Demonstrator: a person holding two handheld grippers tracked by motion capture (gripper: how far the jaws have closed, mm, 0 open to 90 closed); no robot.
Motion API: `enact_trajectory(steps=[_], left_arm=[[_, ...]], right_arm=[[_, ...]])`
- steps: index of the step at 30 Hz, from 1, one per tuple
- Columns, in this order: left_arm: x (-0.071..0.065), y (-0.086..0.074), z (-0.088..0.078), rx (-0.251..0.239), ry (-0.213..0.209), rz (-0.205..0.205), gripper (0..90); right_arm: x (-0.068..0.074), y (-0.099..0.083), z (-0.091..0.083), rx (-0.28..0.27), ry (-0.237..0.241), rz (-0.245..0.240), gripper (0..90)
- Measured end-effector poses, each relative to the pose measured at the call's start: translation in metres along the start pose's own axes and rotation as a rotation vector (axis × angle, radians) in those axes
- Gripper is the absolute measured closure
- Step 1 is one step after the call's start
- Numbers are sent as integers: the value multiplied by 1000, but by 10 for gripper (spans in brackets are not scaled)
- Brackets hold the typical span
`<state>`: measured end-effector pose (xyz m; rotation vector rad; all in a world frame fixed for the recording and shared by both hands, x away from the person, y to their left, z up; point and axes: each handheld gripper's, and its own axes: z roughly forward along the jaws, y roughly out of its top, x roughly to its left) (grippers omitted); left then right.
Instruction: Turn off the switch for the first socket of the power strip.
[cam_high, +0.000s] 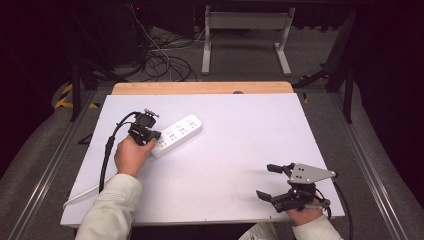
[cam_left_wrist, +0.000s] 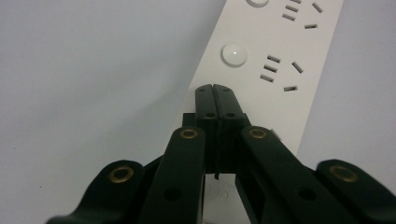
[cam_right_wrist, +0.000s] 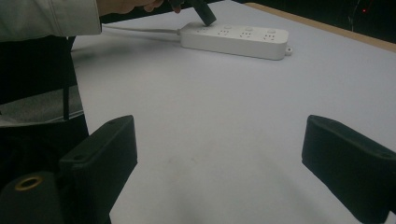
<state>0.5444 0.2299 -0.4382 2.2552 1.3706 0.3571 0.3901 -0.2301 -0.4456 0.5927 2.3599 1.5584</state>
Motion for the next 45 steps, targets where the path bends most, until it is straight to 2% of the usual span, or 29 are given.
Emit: enact_trajectory(steps=[6,15,19,21,22,23,24,25,26,28,29,30,34,38,45], left_arm=[[0,0,0,-1,0,-4,900],[-3,0,1,2,27,-10,900],[-8,0,1,3,67,15,900],[-5,-2,1,-18,48,-15,900],[-3,-4,-2,-39,70,-26,900],[-3,-4,-2,-39,70,-26,900],[2,-4,-5,-27,24,-52,900],[2,-4,-5,-27,24,-52,900],[2,-5,-13,-76,14,-51,900],[0,-4,-23,-119,-8,-51,900],[0,-4,-23,-119,-8,-51,900],[-3,-4,-31,-145,-16,-30,900],[-7,-4,-40,-161,-22,-9,900],[-10,-5,-49,-172,-39,-10,900],[-12,-5,-64,-201,-28,14,900]], right_arm=[[0,0,0,0,1,1,111],[1,0,0,-1,2,1,111],[0,0,0,2,5,-1,112],[1,0,0,3,5,-1,111],[1,0,-1,3,4,-3,111],[1,0,-1,3,4,-3,111],[1,0,-1,0,2,-3,112],[1,0,-1,0,2,-3,112],[0,0,-1,-4,0,-3,111],[0,0,-1,-1,-2,-1,111],[0,0,0,2,-4,-1,111],[0,0,0,4,-3,-1,112],[1,0,0,2,-5,-4,112],[1,0,-1,2,-8,-3,112],[1,0,0,3,-8,-2,112]])
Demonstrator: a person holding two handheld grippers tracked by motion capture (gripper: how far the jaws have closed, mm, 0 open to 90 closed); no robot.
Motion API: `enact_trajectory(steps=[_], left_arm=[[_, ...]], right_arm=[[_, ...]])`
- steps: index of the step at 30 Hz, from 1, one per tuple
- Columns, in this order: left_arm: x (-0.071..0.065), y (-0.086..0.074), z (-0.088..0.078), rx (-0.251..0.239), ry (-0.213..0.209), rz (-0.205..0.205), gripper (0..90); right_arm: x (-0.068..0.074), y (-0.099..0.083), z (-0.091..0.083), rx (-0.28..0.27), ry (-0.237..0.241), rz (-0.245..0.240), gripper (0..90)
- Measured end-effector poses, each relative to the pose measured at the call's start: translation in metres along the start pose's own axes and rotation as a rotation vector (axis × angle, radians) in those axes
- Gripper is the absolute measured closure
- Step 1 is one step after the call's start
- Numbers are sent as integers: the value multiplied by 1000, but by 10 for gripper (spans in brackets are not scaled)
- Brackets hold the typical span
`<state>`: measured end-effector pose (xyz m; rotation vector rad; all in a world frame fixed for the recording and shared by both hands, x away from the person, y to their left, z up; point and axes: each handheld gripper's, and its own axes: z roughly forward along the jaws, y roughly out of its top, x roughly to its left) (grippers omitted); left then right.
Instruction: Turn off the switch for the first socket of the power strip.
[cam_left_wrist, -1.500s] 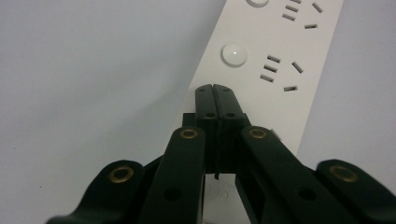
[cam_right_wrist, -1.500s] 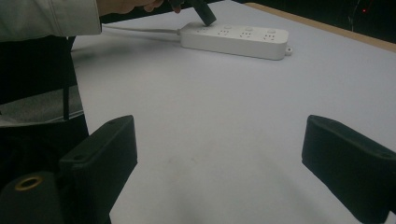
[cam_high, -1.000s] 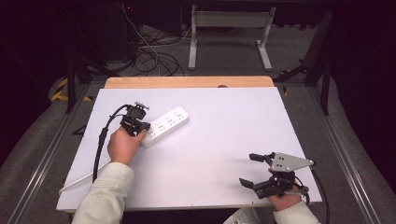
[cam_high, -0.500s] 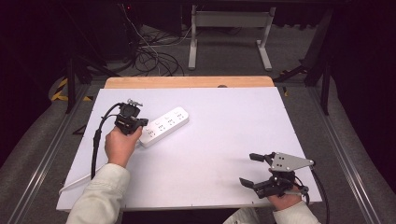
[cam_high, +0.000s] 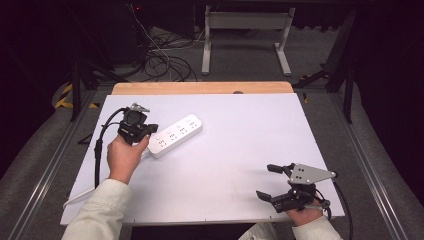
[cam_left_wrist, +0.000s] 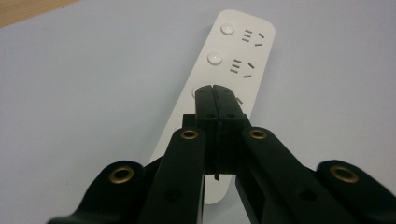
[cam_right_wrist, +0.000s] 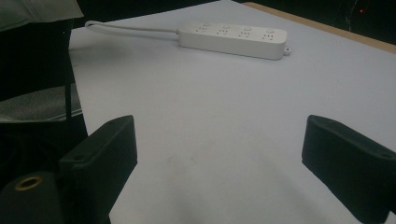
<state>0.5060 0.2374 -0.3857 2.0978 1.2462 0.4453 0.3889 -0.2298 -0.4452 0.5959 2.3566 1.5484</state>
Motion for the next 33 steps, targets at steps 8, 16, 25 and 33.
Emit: enact_trajectory(steps=[8,16,25,33], left_arm=[[-3,-2,-9,-15,7,11,900],[-16,-7,-32,-74,-16,76,900],[-35,-18,-66,-179,-116,150,771],[-46,-39,-79,-286,-151,195,557]], right_arm=[[0,0,-1,-2,-1,1,111],[1,0,-1,2,-1,2,111],[2,1,0,2,1,2,111],[3,1,0,-1,3,-2,111]])
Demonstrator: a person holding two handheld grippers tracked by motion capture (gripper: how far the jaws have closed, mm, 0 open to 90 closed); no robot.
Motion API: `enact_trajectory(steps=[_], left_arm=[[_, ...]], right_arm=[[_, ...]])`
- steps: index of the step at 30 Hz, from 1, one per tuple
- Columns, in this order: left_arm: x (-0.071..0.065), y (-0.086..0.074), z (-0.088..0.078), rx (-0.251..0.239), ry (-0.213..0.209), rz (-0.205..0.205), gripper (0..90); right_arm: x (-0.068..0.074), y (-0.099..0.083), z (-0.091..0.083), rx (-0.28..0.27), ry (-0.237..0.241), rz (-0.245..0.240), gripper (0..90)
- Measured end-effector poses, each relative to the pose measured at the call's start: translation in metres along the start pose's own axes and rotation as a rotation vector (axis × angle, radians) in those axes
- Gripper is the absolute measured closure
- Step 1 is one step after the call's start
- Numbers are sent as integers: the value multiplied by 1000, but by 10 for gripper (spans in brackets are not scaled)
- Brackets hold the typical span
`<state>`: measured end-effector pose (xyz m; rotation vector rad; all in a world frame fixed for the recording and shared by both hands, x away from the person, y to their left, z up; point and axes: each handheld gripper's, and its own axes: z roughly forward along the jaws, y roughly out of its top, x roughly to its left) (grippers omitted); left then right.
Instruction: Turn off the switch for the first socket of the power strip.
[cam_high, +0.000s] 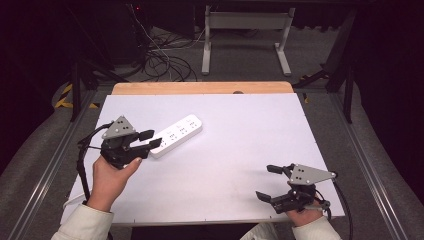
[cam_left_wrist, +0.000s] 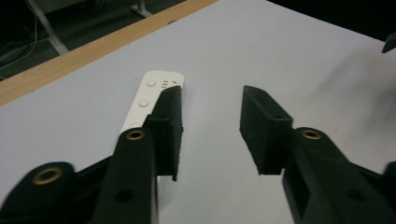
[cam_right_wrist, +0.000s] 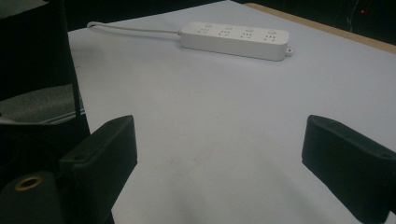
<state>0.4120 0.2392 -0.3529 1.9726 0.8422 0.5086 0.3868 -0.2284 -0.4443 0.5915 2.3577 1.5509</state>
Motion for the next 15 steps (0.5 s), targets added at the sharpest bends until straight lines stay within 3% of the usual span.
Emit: enact_trajectory(steps=[4,15], left_arm=[[-4,-13,-7,-67,-24,-2,427],[-16,-47,-14,-143,-94,15,337]], right_arm=[[1,0,0,-3,1,-3,111],[2,0,1,-3,10,-8,106]])
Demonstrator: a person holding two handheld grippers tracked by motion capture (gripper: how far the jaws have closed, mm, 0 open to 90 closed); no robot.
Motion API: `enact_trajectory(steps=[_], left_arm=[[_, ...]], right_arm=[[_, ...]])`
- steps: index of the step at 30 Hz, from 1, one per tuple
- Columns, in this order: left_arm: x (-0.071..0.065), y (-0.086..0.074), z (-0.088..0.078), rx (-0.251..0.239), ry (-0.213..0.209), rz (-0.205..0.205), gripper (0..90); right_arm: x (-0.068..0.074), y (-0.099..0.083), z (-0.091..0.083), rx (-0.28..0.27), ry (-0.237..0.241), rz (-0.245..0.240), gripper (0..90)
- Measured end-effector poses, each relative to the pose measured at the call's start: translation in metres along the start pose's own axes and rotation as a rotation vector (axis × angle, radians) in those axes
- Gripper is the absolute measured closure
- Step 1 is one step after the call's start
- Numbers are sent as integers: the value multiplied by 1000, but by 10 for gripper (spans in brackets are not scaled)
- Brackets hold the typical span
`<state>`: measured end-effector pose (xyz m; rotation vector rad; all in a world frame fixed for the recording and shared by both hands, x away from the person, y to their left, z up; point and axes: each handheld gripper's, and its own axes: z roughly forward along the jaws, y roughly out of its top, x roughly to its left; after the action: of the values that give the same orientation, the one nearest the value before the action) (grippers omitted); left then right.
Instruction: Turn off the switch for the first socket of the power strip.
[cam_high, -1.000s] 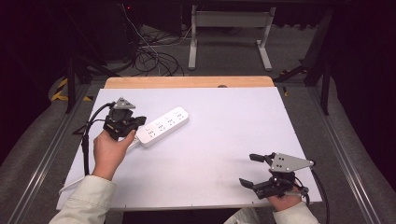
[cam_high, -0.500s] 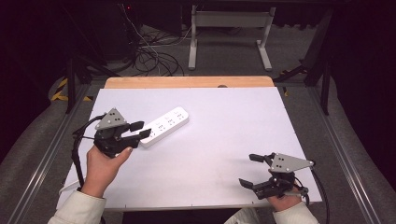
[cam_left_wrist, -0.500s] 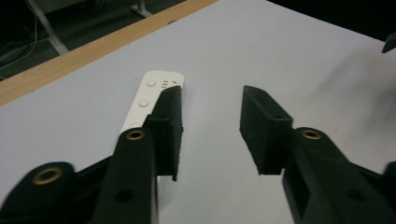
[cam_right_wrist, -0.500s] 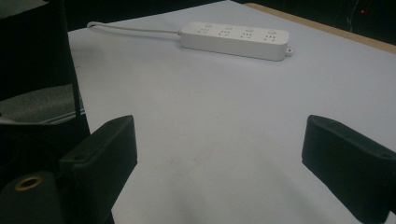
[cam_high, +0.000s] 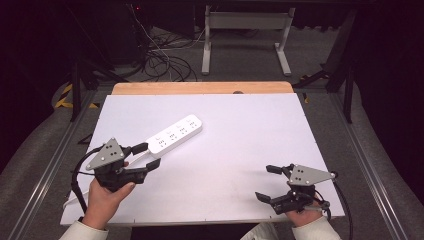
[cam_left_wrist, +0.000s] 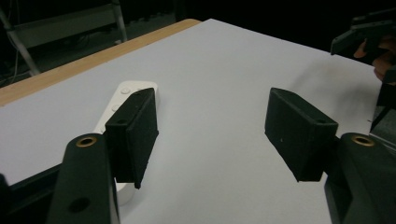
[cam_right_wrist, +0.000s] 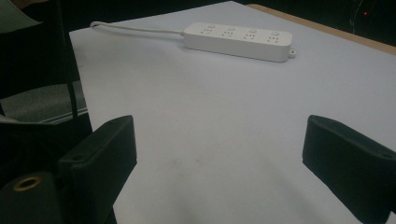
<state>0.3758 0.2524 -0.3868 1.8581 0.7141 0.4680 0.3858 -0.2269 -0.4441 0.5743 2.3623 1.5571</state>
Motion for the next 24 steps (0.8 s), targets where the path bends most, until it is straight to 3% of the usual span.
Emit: enact_trajectory(steps=[9,14,17,19,22,24], left_arm=[[-10,-27,6,-18,-30,1,218],[-14,-37,9,-30,-74,-10,138],[-19,-42,13,-7,-9,8,129],[-21,-47,14,3,9,36,130],[-21,-58,16,-1,13,76,156],[-18,-64,17,6,9,68,158]], right_arm=[[1,1,0,-4,5,-9,99],[1,1,0,-7,7,-8,98],[1,1,0,-6,6,-11,98],[1,1,0,-6,6,-10,98],[1,0,0,-8,7,-8,98],[1,0,0,-6,7,-7,98]])
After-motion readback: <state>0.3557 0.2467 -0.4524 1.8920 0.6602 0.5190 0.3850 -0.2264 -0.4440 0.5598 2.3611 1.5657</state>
